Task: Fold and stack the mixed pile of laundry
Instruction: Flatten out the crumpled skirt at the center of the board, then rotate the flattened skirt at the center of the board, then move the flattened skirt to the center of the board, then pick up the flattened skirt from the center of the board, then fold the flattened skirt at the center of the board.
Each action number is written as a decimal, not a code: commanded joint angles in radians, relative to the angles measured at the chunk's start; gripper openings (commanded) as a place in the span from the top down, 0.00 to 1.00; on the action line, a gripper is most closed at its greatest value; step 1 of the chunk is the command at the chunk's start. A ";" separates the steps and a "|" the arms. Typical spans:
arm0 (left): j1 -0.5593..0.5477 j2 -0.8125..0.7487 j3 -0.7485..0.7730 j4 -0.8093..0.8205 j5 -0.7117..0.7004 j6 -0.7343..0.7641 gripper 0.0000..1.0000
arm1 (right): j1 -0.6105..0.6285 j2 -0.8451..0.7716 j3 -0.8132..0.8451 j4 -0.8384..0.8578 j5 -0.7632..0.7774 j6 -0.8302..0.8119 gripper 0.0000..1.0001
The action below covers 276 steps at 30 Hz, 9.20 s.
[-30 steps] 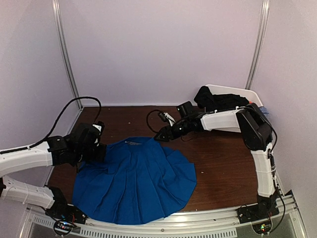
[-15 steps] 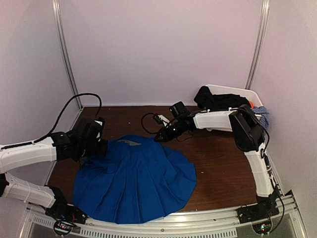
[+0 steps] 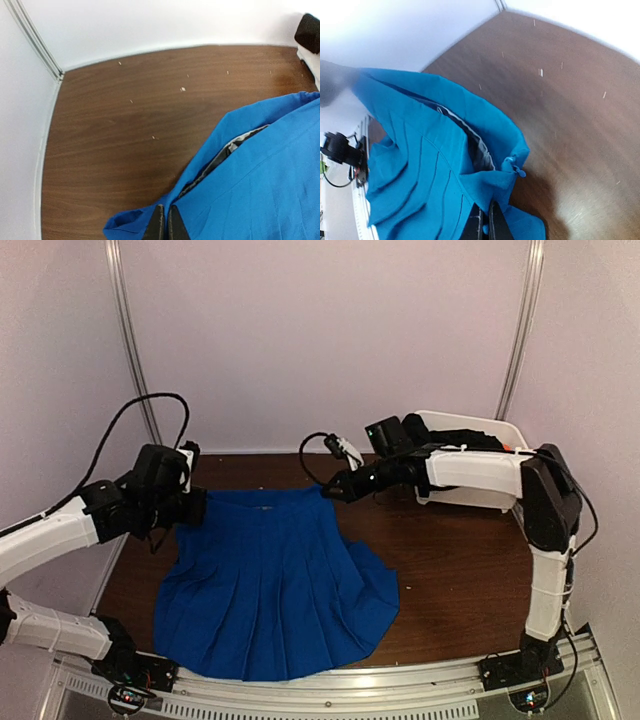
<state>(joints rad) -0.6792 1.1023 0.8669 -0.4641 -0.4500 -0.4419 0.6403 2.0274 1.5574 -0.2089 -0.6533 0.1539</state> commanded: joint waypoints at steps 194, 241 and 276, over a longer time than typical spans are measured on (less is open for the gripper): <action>-0.247 -0.258 -0.414 0.039 0.365 -0.205 0.31 | 0.472 -0.338 -0.668 -0.058 0.576 -0.348 0.76; -0.761 -0.136 -0.237 -0.112 -0.079 -0.121 1.00 | 0.529 -0.613 -0.687 -0.073 0.559 -0.230 1.00; 0.023 0.646 0.555 0.219 0.363 0.675 1.00 | 0.024 -0.326 -0.377 -0.031 0.340 -0.179 1.00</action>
<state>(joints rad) -0.7052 1.6020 1.2812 -0.3275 -0.1936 0.1158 0.7300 1.6363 1.1370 -0.2710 -0.3183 -0.0517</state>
